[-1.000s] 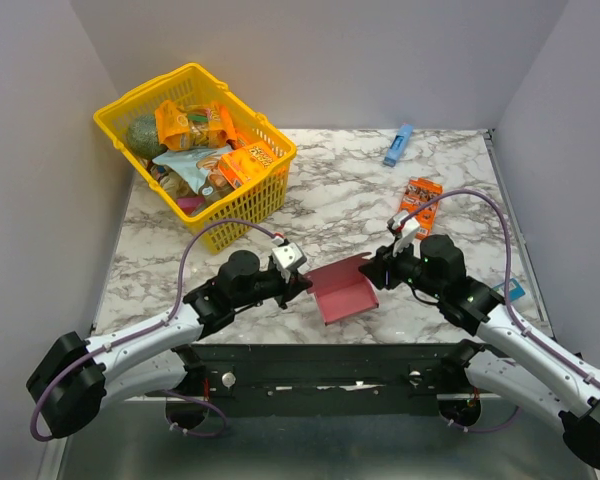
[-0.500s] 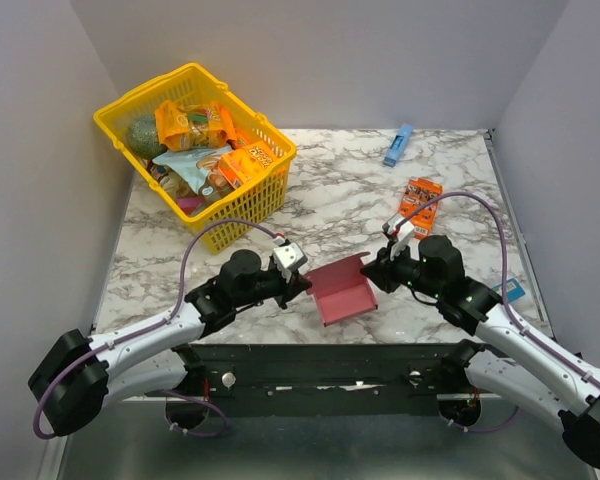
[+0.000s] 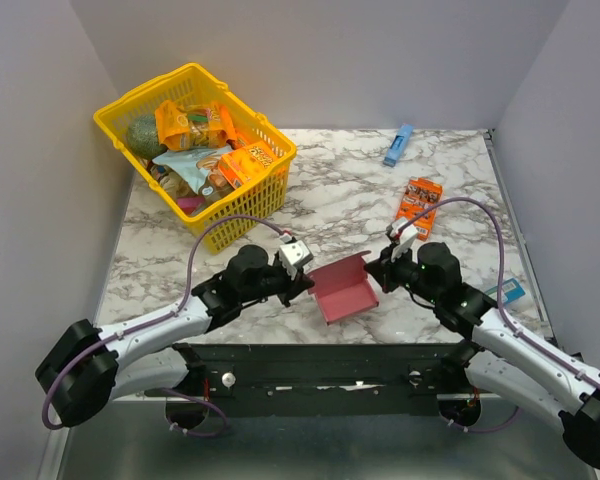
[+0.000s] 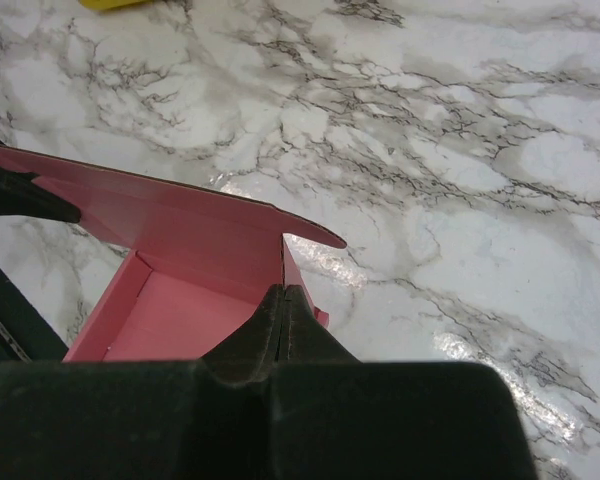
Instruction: Fold the paper box
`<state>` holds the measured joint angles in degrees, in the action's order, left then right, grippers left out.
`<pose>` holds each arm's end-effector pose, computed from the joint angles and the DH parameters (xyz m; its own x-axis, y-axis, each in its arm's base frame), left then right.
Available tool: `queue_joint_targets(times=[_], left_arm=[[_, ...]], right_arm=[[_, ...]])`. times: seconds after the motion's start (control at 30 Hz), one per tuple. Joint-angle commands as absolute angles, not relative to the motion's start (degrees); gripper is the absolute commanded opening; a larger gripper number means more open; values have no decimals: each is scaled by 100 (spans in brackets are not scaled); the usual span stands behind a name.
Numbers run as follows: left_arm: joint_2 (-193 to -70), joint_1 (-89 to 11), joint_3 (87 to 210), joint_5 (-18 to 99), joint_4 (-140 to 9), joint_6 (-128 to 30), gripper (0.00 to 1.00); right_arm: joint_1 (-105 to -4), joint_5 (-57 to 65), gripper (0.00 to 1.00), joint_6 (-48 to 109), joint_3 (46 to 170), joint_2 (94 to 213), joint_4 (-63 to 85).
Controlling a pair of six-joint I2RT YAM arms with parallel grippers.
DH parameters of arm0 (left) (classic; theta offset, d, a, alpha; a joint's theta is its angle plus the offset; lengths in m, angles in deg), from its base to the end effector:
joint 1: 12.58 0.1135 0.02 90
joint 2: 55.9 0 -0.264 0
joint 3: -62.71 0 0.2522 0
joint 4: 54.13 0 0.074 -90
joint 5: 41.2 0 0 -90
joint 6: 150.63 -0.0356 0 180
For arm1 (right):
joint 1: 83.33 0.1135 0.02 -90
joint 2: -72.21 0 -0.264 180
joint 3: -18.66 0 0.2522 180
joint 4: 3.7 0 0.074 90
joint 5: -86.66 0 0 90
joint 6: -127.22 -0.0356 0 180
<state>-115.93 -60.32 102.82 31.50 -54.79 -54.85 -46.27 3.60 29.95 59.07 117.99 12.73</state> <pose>0.1444 -0.1746 0.2183 -0.3252 0.2149 -0.9209 0.8655 0.4600 -0.1983 0.1478 0.1170 0.2385 -0.3810 -0.1303 -0.9153 -0.6447 0.7470 0.1620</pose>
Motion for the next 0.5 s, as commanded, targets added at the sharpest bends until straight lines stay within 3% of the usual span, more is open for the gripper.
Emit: queue_joint_targets(times=[0.0, 0.47], left_arm=[[-11952, -6048, 10688, 3552, -5629, -5518, 0], [-13253, -6056, 11514, 4669, -5244, -5370, 0]], right_arm=[[-4501, 176, 1, 2773, 5633, 11642, 453], [-3622, -473, 1, 2360, 5132, 12169, -541]])
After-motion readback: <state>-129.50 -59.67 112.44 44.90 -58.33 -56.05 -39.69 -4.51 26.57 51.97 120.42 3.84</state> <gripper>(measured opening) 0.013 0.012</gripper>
